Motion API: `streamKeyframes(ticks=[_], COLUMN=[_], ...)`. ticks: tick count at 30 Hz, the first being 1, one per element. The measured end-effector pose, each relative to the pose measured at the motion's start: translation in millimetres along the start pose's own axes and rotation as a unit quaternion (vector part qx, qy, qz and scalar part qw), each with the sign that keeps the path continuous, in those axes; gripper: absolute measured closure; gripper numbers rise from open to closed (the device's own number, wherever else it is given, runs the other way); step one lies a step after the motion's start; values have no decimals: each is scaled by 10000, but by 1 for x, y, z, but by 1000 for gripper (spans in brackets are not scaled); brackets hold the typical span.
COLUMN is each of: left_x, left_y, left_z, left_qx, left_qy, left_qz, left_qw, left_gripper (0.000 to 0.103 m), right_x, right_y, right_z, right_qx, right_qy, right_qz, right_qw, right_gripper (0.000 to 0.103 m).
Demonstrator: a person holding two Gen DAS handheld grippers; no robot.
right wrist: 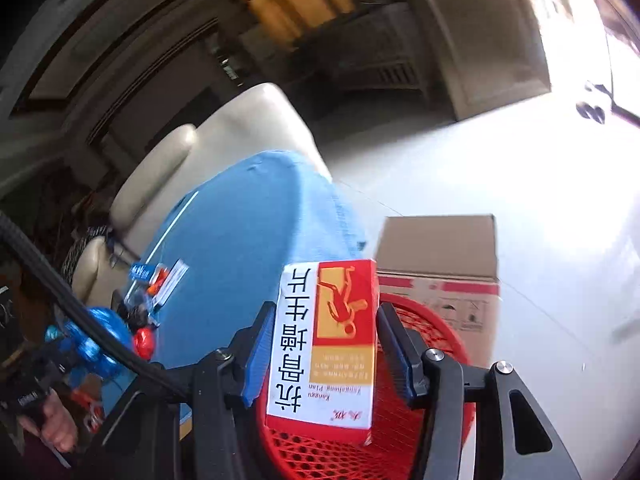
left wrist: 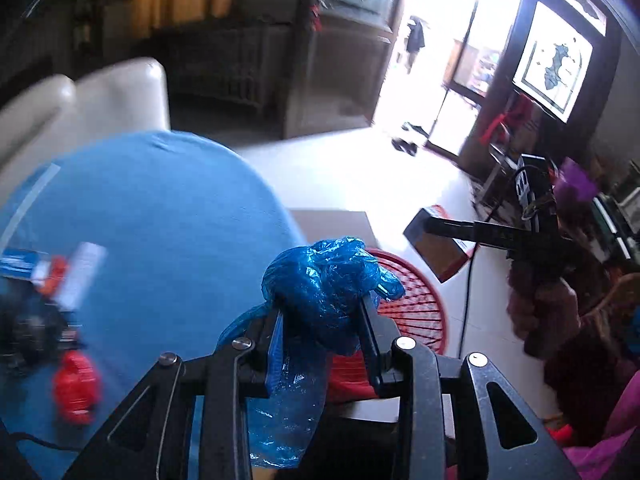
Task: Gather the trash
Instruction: 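Open both tools to drop the bag and box into the basket, then grasp the red plastic bag with the left tool while the right grasps the blue box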
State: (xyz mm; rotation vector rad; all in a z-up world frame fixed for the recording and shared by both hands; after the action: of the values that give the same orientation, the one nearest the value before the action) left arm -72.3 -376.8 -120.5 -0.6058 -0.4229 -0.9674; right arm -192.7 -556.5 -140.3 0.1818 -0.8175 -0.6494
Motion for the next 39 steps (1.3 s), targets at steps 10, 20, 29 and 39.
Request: streamKeyframes(ticks=[10, 20, 29, 39], left_x=[-27, -54, -101, -121], left_y=[-19, 97, 235, 273], left_z=[-61, 29, 115, 141], left_qx=[-21, 1000, 2153, 2469], left_qy=[699, -27, -668, -768], left_qz=[89, 1015, 2332, 2341], left_qw=[9975, 9898, 9460, 9372], left_gripper=[41, 39, 32, 31], right_x=[-26, -20, -5, -24], right_y=[-20, 5, 147, 334], right_z=[-16, -40, -104, -196], right_qx=[303, 484, 1215, 1939], right_qy=[277, 360, 871, 1606], right_qz=[-258, -89, 943, 2388], right_qw=[9988, 9981, 9843, 9378], right_gripper=[39, 39, 39, 35])
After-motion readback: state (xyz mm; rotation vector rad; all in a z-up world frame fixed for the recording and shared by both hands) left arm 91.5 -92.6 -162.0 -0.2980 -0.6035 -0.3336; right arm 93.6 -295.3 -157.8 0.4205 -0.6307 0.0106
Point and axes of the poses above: each gripper's, at about its wrist camera, not at the fingertips, and z roughly against the way its jaws point, y to its left, x to its top, the point moved 9 cm from there along -z, roughly the way its jaws point, and after that the axes turned 8 degrees about z, right-handed, at the moved point
